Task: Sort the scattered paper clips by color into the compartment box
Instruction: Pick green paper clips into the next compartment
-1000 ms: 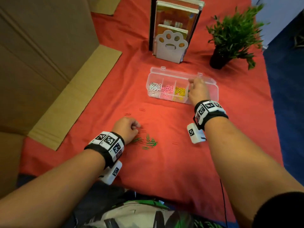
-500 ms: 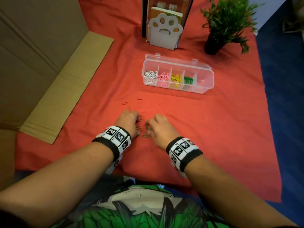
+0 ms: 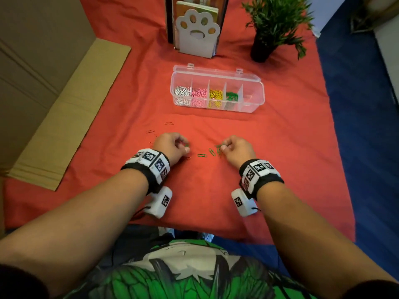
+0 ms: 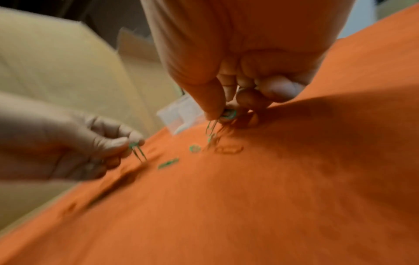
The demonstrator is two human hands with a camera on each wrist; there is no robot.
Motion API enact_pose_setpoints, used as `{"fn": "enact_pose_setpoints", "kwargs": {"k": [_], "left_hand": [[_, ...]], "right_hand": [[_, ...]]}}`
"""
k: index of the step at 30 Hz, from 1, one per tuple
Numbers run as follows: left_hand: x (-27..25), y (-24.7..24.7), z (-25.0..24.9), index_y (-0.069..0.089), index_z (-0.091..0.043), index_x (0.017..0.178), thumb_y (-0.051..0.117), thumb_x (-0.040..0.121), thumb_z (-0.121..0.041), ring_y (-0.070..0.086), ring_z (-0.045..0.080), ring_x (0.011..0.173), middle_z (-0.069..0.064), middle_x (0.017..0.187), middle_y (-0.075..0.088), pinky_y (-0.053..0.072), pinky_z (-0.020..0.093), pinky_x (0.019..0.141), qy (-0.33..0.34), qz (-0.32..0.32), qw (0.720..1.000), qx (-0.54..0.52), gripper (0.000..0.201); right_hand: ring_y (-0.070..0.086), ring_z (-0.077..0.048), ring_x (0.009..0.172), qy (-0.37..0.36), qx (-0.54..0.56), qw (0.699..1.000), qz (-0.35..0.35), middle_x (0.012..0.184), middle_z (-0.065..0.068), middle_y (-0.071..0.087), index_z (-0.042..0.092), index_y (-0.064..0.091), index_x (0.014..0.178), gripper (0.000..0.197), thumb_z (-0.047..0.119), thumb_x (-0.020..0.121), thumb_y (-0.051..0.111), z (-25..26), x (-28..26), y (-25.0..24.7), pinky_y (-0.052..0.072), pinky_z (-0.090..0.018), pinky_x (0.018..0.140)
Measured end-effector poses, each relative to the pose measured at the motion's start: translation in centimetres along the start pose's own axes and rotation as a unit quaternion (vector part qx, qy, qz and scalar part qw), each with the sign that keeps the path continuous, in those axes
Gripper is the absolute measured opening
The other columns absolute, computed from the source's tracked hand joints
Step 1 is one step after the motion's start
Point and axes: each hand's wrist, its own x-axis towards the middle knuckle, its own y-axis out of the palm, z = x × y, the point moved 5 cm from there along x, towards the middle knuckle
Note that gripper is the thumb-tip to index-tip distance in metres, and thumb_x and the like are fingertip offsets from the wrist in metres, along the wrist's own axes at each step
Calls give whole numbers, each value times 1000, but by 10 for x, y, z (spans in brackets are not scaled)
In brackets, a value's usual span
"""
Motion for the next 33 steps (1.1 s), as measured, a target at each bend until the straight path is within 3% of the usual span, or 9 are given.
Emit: {"fn": "enact_pose_setpoints", "kwargs": {"k": [5,8,11,15,19,22,27,30,33], "left_hand": [[13,-2,2,60,-23,71,63,82,1,50,-4,33,-10,38,57,46,10,43,-65,9,984,-163,28],[16,-1,0,61,-22,73,63,82,2,52,-5,36,-14,40,60,46,9,44,-72,21,977,-200,26],[17,4,-1,64,-13,87,60,83,5,56,-6,41,-16,45,64,47,7,47,-72,29,972,-220,19],[18,4,-2,62,0,109,56,85,8,57,-8,42,-11,63,69,46,5,46,-65,6,976,-210,26],[18,4,-6,61,-7,112,49,88,7,55,-2,49,-2,78,63,43,9,44,-91,7,969,-231,30],[17,7,-9,62,-14,101,38,91,5,54,4,55,-4,74,57,45,16,50,-156,24,941,-299,32],[17,4,-12,56,-14,80,25,86,5,52,14,63,1,70,47,48,28,66,-192,20,906,-376,37],[18,2,-12,55,-16,75,31,85,4,49,12,59,2,68,47,46,26,60,-197,1,923,-332,33],[23,3,-10,56,-21,69,45,85,1,46,9,50,1,67,53,42,20,49,-157,-26,963,-216,30]], "right_hand": [[50,-1,47,50,238,970,-7,65,2,56,7,65,99,16,6,91,51,-14,2,-13,42,-14,49],[50,0,36,83,341,936,23,63,-4,52,6,64,97,21,-1,94,45,-14,-1,-13,42,-11,37],[50,2,34,98,367,925,29,71,-4,54,0,57,117,29,-6,93,42,-13,-2,-13,43,-11,37],[48,1,42,100,280,955,-5,88,-3,60,3,59,118,32,-2,94,39,-23,3,-19,39,-10,40],[57,-15,73,61,120,990,-28,85,-3,65,9,67,104,22,14,92,50,-28,9,-27,43,-23,69],[61,-26,92,23,-9,1000,-9,101,-12,62,11,66,102,19,17,89,54,-18,10,-23,43,-27,81],[55,-32,98,-81,-88,993,-3,110,-15,47,10,60,104,21,14,83,61,0,8,-3,47,-35,90],[55,-34,97,-82,-105,991,6,110,-17,47,6,57,98,16,11,83,58,2,8,0,47,-39,88],[56,-27,89,-48,-31,998,12,96,-11,57,11,56,93,8,11,85,57,1,11,-9,46,-33,82]]}}
